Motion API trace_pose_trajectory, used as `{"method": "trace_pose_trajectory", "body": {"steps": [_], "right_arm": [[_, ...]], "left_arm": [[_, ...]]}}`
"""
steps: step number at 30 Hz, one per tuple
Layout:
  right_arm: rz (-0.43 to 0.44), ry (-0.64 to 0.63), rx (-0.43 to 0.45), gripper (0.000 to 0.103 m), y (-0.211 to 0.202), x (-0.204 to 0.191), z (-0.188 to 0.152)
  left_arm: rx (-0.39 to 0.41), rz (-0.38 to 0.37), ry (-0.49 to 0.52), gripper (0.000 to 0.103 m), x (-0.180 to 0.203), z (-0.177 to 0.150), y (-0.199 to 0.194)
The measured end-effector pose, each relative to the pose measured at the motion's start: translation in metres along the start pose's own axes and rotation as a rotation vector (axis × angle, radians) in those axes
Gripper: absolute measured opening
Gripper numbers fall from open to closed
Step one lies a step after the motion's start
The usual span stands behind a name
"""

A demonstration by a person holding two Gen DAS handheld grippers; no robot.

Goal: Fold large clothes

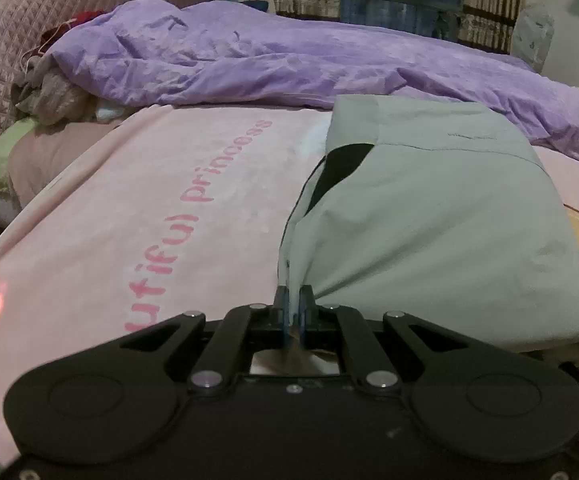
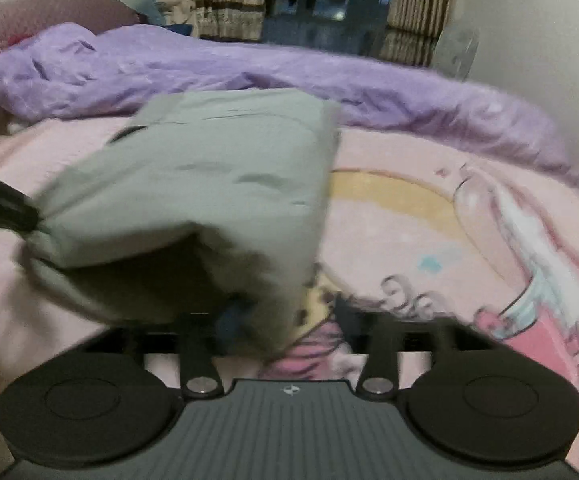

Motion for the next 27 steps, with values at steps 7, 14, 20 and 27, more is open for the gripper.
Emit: {"method": "trace_pose_trajectory", "body": {"steps": [7,14,20,27], "right_arm": [[-0.018,0.144,-0.009,0.066,0.022,0.045,-0.001],[0.131,0.252,-0.051,0.050,0.040,0.084,-0.011],[0.318,0.191,-0.089,0.037,-0.001,0.070,-0.003],[0.404,0.237,0.129,0.037,-0.050,0.082,0.050]], "left_arm": [[-0.080,0.224,0.008,0.000,-0.022,-0.015,0.038],[-0.035,0.141,-0.091,0.000,-0.051,-0.002,0.019],[0.035,0.007,0.008,0.012,-0.003,0.014,-0.009],[0.064,-0.089,0.070,0.045,0.052,0.025,-0.010]]}}
Point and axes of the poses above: each gripper's, at about its wrist camera, not at the fingertips, and y roughly the way its jaws point, x to its right, z to its top, the point moved 6 cm from there along y, roughly the way its jaws point, and after that the axes turned 6 degrees about -x, right-handed, at the moved point
